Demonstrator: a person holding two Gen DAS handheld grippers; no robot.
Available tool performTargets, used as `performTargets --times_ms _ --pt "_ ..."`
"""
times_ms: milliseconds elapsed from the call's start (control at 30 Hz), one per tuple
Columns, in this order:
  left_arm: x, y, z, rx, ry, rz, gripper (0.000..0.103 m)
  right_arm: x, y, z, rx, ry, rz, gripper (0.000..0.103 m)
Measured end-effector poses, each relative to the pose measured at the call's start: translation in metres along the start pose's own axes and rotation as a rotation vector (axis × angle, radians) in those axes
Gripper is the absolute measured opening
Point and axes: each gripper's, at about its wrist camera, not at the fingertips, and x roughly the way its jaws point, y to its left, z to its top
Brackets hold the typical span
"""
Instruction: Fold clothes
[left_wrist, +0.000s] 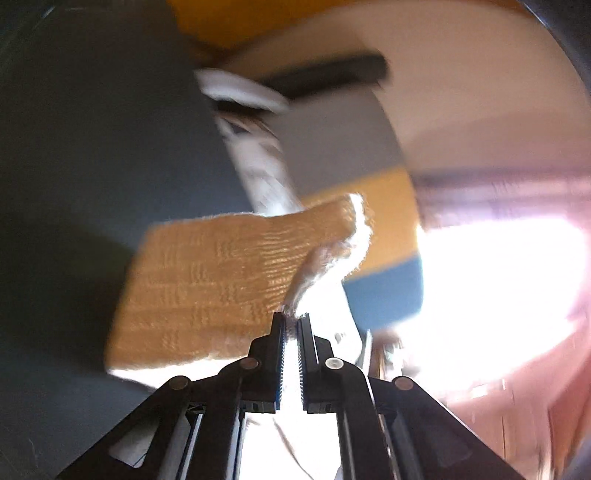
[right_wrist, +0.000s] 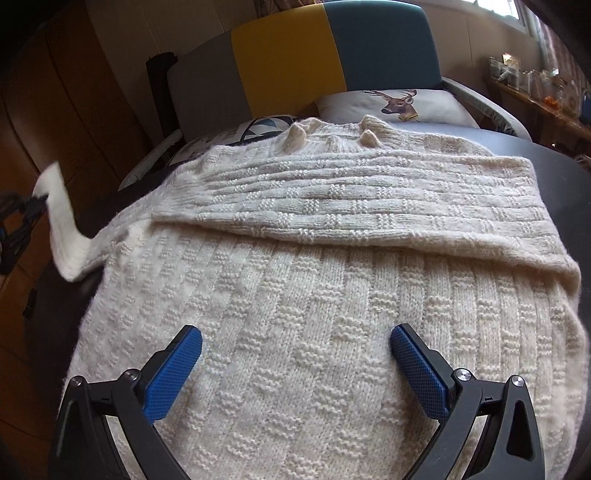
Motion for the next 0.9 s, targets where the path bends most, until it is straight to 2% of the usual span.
performTargets --times_ms 167,233,367,467,533,633,667,700,733,833,900 --pt "0.068 -0.055 -0.067 0.124 0.171 -0.041 0.005 -0.004 -0.005 0.0 0.031 -0.021 0.036 0.103" --pt "0.092 -0.063 -0.076 0.169 0.237 -0.042 0.005 -0.006 -0.009 0.001 0.047 -0.025 0.058 0.103" --pt "0.16 -0.09 -0.128 0.27 0.374 -0.001 0.005 -0.015 -0.018 0.004 0.106 -0.045 0.129 0.103" --pt "0.213 -0.104 -0.145 0.346 0.46 0.067 0.004 -0.024 -0.027 0.01 0.16 -0.066 0.195 0.103" --pt "0.246 -0.111 -0.158 0.394 0.516 0.111 0.004 -0.026 -0.036 0.019 0.231 -0.057 0.282 0.103" --pt "0.256 -0.095 -0.174 0.439 0.561 0.146 0.005 -0.022 -0.042 0.036 0.333 -0.063 0.437 0.1" --pt "0.256 -0.088 -0.168 0.431 0.568 0.13 0.005 -0.02 -0.042 0.042 0.36 -0.069 0.485 0.099" --pt "0.252 -0.086 -0.163 0.413 0.57 0.111 0.007 -0.017 -0.041 0.049 0.378 -0.08 0.515 0.093" --pt "0.248 -0.085 -0.157 0.397 0.572 0.09 0.011 -0.012 -0.038 0.055 0.388 -0.086 0.533 0.083" --pt "0.228 -0.095 -0.135 0.377 0.549 0.036 0.013 0.016 -0.034 0.07 0.489 -0.064 0.593 0.065" --pt "0.208 -0.093 -0.126 0.369 0.535 0.013 0.013 0.035 -0.032 0.075 0.539 -0.047 0.569 0.064"
